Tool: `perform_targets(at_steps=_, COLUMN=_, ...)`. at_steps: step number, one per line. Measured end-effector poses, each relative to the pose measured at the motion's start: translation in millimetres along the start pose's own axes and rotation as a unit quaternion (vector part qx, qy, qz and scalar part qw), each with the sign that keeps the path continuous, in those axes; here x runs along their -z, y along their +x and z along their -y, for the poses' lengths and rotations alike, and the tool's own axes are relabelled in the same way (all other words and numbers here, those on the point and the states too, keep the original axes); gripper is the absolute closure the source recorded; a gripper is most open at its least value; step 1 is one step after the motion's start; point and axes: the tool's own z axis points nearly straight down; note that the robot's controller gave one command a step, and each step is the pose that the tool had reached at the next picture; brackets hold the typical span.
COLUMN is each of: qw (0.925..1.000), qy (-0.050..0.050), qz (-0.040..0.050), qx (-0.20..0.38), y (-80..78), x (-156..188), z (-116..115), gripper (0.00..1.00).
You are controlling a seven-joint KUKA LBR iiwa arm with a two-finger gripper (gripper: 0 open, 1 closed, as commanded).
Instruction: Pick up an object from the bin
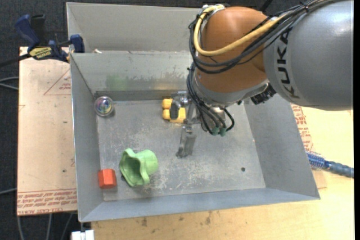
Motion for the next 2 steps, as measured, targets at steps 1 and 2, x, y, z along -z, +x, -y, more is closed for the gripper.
perform_targets(at_steps=1, qw=0.9933, qy=0.0, qz=-0.0037, qx=0.115, y=32.4, x=-158.4, z=-73.5, gripper=0.0)
perform_targets(at_steps=2, qw=0.9936, qy=0.0, qz=-0.0008, qx=0.113, y=29.9, x=-155.0, z=-72.2, gripper=1.0)
